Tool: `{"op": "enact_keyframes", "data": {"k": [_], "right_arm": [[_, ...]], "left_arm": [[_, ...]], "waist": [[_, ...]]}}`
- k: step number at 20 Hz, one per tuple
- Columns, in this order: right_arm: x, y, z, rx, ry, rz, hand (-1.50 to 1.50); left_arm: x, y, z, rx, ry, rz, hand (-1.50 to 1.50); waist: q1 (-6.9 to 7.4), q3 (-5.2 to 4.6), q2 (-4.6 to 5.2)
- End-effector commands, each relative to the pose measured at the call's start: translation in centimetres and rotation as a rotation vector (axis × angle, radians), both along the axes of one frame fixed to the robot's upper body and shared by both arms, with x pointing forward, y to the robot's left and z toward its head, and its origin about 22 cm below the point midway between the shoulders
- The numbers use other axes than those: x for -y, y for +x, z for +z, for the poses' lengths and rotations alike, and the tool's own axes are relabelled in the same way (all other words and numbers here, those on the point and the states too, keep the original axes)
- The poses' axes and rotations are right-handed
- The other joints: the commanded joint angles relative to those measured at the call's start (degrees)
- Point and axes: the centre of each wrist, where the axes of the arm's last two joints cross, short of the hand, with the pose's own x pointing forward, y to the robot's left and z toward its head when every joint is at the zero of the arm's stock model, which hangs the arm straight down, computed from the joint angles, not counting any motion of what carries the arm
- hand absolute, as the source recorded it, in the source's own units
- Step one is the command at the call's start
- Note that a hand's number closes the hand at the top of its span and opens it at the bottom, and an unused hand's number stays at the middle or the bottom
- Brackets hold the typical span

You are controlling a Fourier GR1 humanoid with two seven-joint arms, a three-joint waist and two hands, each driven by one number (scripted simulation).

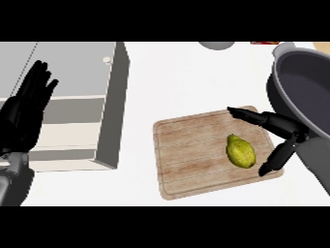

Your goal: Pick the pear from the cutting board and place it in the pot

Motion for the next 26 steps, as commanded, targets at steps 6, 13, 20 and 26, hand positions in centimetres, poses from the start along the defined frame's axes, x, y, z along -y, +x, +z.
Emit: {"op": "enact_keyframes", "data": {"k": [6,13,20,26], "right_arm": [[-0.7,0.1,-2.7,-0.033,0.126,0.132,-1.5],[-4.8,0.5,-5.3,-0.05,0.058,0.139,-1.5],[-3.5,-0.9,-6.2,0.099,0.12,0.194,1.5],[-5.1,-0.4,-6.4,0.092,0.126,0.22,1.5]], "left_arm": [[1.7,0.6,0.4,0.019,0.004,0.002,0.0],[-0.7,1.5,0.5,0.007,0.008,-0.001,0.0],[-0.7,0.1,0.6,0.015,-0.001,0.008,0.0],[0.6,0.6,-1.3,0.003,0.002,0.007,0.0]], "waist": [[-0.49,0.02,-0.24],[-0.16,-0.01,0.01],[-0.44,0.0,-0.39],[-0.77,-0.05,-0.3]]}}
